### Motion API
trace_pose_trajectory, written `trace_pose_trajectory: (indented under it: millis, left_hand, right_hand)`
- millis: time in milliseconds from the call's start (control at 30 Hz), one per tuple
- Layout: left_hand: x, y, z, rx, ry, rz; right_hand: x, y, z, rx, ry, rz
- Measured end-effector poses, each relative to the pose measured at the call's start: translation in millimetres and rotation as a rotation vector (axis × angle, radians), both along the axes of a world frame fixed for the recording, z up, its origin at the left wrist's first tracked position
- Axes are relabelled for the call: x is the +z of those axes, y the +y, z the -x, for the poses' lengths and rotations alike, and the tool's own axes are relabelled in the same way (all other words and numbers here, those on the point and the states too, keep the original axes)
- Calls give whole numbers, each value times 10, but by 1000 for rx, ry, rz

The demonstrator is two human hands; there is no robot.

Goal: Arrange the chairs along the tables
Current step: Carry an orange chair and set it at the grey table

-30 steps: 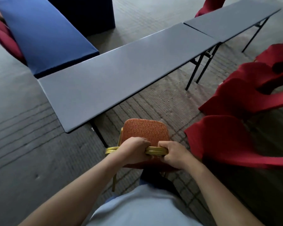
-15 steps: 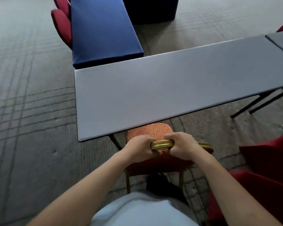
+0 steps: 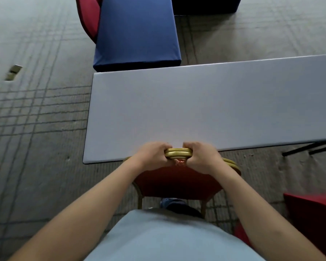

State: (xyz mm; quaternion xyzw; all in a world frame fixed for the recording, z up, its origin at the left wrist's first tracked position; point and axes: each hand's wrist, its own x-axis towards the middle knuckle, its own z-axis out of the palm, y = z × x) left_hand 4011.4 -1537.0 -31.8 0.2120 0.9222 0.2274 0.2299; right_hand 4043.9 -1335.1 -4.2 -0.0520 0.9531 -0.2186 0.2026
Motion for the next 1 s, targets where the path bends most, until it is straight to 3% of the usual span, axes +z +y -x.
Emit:
trace_pose_trajectory:
  millis: [300, 1000]
  left_hand:
    - [-10, -10, -209, 0, 105, 11]
    - [-55, -201, -804, -52, 141, -56]
  right_hand:
    - [15, -35, -178, -5, 23, 5]
    - [-74, -142, -821, -18, -51, 57]
